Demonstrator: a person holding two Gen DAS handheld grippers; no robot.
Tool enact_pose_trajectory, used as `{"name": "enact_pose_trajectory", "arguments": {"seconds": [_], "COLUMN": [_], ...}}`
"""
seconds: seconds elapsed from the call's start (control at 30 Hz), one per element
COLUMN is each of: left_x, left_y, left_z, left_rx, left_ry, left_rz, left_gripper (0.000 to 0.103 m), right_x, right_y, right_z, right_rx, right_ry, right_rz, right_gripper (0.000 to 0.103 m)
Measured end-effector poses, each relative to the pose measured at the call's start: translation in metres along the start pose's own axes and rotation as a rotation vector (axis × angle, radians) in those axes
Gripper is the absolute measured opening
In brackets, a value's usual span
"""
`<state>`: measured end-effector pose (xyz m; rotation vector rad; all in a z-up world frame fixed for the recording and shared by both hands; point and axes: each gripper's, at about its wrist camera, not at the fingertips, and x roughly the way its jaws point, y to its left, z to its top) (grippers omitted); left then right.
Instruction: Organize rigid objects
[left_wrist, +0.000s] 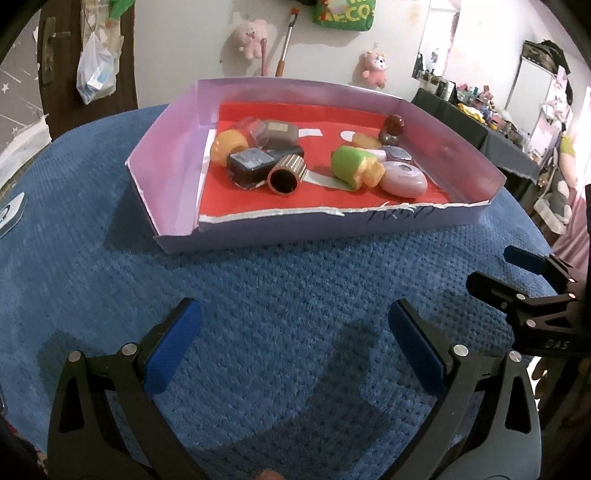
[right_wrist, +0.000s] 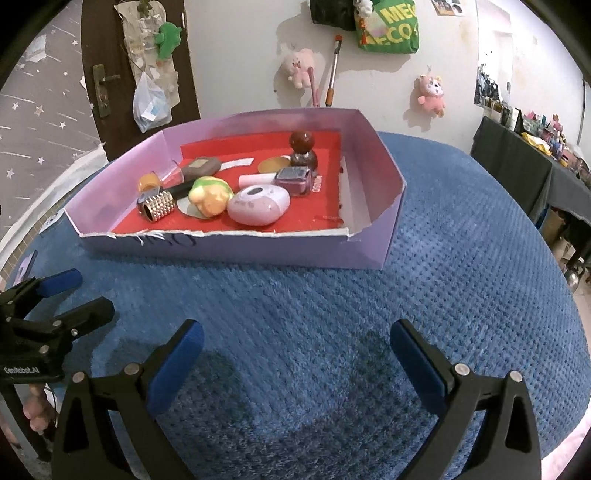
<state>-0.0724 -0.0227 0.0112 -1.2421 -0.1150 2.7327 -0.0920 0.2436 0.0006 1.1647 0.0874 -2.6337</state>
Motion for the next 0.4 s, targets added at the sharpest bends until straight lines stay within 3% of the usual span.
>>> {"name": "enact_pose_trajectory", "arguments": {"seconds": [0.4], "left_x": [0.0042], "left_y": [-0.0052], "left_z": [-0.0026], "left_rx": [0.018], "left_ry": [0.001], "left_rz": [0.065], "left_gripper": [0.103], "right_x": [0.0073], "right_y": [-0.0005], "right_z": [-0.0056], "right_rx": [-0.005], "right_ry": [0.024], "right_rz": [-0.015], "right_gripper": [0.103]}}
